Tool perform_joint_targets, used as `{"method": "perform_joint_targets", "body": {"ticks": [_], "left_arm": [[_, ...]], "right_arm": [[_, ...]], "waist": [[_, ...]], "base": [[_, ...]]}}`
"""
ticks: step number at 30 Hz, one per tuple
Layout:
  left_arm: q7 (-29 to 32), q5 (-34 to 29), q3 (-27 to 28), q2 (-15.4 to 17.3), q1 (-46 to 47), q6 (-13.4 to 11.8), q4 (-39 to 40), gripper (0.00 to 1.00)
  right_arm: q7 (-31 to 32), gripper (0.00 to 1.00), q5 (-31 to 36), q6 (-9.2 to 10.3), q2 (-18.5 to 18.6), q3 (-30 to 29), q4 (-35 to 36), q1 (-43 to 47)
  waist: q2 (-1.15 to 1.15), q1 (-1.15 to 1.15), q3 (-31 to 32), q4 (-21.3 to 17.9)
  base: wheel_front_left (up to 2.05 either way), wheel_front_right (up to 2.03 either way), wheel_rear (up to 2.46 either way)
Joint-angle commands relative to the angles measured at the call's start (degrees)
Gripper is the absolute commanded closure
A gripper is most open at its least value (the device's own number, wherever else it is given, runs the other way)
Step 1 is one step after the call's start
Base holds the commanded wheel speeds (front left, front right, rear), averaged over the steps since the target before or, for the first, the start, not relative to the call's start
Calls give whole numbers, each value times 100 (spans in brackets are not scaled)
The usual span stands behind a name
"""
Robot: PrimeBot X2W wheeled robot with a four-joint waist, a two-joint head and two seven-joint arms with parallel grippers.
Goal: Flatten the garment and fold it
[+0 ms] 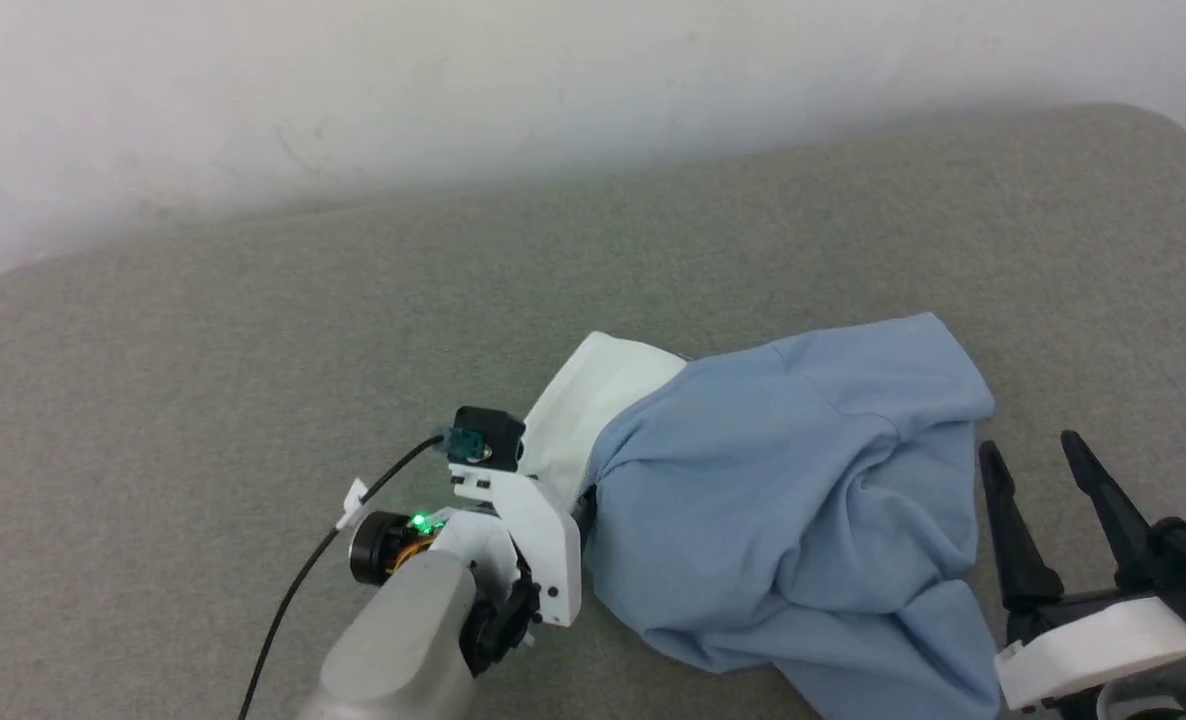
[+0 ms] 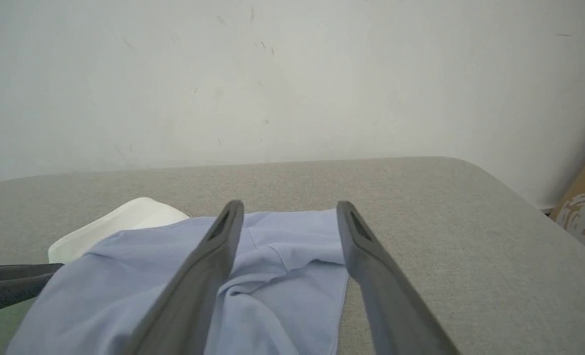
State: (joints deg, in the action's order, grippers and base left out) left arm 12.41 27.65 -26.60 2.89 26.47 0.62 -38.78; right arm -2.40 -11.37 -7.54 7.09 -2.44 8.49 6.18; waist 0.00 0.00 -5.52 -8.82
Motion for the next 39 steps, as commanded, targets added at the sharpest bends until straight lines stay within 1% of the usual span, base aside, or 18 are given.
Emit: {"method": "perform_joint_targets", "body": {"ticks": [1,6,8,9,10,12,14,17,20,22,25,28,32,35,39], "left_arm": [[74,-24,-55,-1,137,67,-156,0],[883,-52,-469,-1,449,301,-926,0],[1178,18,-632,-1,493,409,-1095,65],[1284,43,-713,-1,509,454,-1145,93],[1317,34,-775,-1,538,476,-1182,100],[1275,-24,-842,23,632,498,-1243,100],[1062,-139,-855,159,801,451,-1230,100],[544,-213,-676,398,1098,226,-1084,100],[22,-331,-536,567,1456,-2,-797,100],[-256,-427,-521,599,1659,-85,-551,100],[-462,-540,-666,492,1751,-47,-138,100],[-507,-626,-1051,280,1515,145,301,100],[-415,-560,-1786,62,890,396,792,100],[-305,-426,-2378,11,449,499,988,100],[-309,-179,-3168,1,54,564,1332,100]], "right_arm": [[11,0,85,5,-1,38,79,36],[13,0,203,5,-51,133,253,65],[7,0,193,5,-78,151,293,78],[13,0,192,5,-88,151,309,88],[14,0,176,5,-103,145,326,96],[35,0,136,5,-132,119,350,118],[49,0,109,5,-158,76,369,142],[89,0,72,5,-190,8,377,211],[129,0,34,5,-226,-43,387,296],[155,0,7,5,-250,-54,398,338],[185,0,-10,5,-278,-62,429,379],[218,0,10,5,-294,-101,468,419],[267,0,16,5,-318,-163,548,438],[291,0,10,5,-332,-159,584,397],[323,0,8,5,-345,-154,595,349]], "waist": [[0,0,-113,-128],[0,0,-157,-214],[0,0,-145,-229],[0,0,-136,-229],[0,0,-125,-225],[0,0,-105,-199],[0,0,-49,-150],[0,0,93,-66],[0,0,191,40],[0,0,238,89],[0,0,290,128],[0,0,331,149],[0,0,289,137],[0,0,232,100],[0,0,170,65]], "base": [[0,0,0],[0,0,0],[0,0,0],[0,0,0],[0,0,0],[0,0,0],[0,0,0],[0,0,0],[0,0,0],[0,0,0],[0,0,0],[0,0,0],[0,0,0],[0,0,0],[0,0,0]]}}
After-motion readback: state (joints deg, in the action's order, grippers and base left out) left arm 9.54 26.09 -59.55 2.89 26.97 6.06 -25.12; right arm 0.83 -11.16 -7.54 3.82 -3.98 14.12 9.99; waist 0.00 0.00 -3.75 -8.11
